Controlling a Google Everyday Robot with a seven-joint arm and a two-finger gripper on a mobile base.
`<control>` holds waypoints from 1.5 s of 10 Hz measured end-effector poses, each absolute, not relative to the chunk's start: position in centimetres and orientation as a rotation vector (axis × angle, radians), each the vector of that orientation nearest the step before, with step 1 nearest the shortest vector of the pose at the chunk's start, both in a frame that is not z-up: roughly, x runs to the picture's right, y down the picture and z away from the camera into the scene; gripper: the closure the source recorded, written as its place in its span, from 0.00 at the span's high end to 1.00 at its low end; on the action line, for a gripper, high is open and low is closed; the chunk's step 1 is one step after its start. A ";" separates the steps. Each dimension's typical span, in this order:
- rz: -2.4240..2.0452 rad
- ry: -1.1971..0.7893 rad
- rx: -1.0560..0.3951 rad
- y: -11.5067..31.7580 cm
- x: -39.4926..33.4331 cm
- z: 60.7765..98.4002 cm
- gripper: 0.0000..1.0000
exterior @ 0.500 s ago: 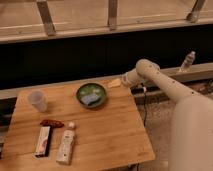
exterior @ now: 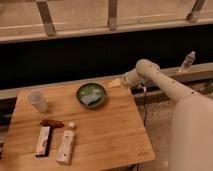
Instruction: Place the pepper in the ceramic cup
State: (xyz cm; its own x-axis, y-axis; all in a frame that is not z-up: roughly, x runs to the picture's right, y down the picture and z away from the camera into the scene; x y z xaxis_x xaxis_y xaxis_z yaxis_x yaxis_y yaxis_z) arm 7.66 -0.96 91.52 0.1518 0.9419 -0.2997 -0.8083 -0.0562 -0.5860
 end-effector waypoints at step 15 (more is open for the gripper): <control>1.426 -0.218 -0.747 -1.0 7.7 91.4 0.80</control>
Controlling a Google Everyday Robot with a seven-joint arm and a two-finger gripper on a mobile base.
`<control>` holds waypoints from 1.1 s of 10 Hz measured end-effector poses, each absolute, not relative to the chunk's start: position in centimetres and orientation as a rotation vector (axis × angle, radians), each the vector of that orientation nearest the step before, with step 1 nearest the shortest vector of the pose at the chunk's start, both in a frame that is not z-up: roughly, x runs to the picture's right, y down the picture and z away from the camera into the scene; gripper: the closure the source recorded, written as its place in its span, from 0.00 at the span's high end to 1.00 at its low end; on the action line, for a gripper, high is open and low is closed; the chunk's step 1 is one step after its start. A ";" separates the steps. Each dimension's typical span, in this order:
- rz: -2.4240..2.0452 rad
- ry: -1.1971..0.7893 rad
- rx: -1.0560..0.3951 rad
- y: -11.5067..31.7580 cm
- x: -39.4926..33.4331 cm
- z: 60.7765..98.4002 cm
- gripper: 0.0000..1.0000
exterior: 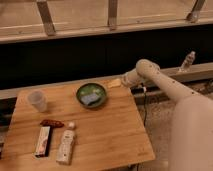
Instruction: Place the pepper in the ceramic cup
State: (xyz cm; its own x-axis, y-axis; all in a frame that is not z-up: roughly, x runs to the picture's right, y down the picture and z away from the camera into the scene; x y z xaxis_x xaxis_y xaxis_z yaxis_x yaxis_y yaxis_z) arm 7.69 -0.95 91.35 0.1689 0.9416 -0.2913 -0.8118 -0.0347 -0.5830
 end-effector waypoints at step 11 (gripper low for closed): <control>0.743 -0.342 -0.666 -5.9 -6.8 84.1 0.80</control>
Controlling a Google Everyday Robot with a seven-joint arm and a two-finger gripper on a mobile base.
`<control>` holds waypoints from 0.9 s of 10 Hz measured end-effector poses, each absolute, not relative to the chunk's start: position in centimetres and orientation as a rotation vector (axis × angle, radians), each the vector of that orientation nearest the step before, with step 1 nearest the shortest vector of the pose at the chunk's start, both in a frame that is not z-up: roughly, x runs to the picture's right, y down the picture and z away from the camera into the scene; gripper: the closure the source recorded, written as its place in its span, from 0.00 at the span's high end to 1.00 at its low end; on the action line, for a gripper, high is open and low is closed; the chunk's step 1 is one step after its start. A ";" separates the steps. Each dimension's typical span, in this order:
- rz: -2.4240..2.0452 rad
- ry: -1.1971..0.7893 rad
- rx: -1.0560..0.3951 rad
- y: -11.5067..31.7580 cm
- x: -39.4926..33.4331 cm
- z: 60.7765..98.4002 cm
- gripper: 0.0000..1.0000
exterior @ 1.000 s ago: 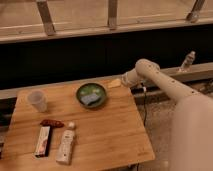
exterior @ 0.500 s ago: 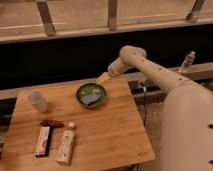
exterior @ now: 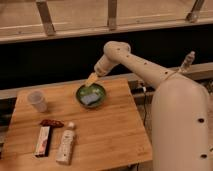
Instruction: Place the pepper in the ceramic cup
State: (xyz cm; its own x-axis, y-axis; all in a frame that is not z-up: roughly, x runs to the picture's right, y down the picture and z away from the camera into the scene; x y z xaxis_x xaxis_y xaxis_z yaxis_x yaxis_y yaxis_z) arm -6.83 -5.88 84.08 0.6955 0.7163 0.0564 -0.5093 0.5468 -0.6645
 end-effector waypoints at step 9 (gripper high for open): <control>0.519 -0.414 -0.819 -0.9 -13.1 85.0 0.80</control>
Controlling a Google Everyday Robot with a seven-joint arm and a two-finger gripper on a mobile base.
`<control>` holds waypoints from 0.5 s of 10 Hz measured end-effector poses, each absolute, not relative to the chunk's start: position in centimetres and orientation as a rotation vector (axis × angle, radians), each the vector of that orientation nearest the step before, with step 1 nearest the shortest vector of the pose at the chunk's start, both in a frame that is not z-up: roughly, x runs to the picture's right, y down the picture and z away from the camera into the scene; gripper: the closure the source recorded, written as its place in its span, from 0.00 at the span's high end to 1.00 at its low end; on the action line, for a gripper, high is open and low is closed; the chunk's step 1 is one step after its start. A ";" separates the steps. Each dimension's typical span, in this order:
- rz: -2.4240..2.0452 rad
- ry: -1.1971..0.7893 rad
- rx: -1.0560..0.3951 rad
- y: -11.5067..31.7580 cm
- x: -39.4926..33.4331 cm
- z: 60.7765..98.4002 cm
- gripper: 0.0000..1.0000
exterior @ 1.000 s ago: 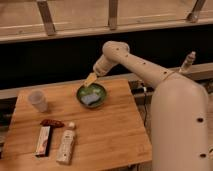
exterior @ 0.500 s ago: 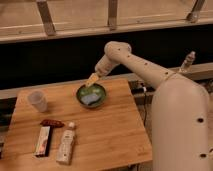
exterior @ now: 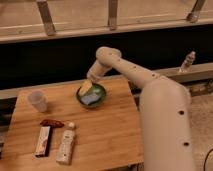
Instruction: Place the pepper in the ceramic cup
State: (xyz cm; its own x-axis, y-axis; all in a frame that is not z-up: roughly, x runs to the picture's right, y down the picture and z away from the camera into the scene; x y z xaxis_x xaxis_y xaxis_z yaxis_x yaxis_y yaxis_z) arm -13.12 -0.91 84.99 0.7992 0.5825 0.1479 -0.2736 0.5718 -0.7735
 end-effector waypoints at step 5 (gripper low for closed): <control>0.230 -0.289 -0.722 -3.0 -18.3 80.3 0.80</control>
